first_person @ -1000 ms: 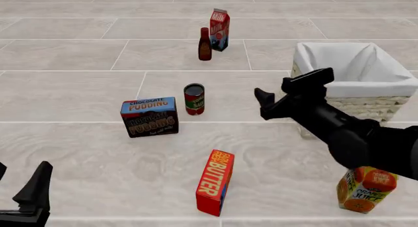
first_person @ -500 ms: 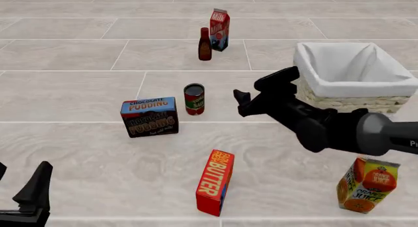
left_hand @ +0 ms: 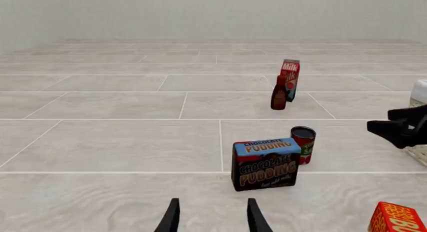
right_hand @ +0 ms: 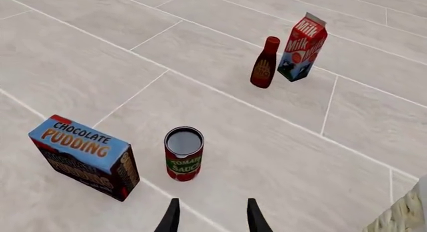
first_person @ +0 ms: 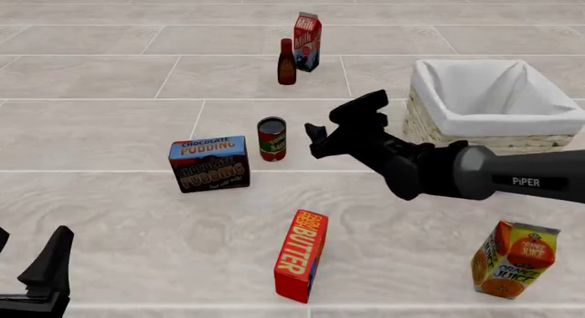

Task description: Pick the tomato sauce and place it in the basket.

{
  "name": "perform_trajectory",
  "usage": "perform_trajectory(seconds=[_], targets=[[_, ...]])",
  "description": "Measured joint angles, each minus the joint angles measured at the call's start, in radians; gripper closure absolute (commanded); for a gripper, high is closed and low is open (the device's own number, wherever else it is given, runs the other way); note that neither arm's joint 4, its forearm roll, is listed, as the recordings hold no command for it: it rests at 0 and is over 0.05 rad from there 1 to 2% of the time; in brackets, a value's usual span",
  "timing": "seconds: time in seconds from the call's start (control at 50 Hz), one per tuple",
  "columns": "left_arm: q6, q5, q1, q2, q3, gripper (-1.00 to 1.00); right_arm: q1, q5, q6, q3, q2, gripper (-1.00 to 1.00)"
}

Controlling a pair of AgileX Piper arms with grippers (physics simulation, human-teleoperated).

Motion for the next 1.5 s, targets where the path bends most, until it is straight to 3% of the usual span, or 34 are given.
perform_trajectory(seconds=[1.5], targets=[[0.000, 0.000, 0.000, 0.000, 0.000, -1.00, 0.047, 0.072, 0.003, -0.449, 0.419, -1.00]])
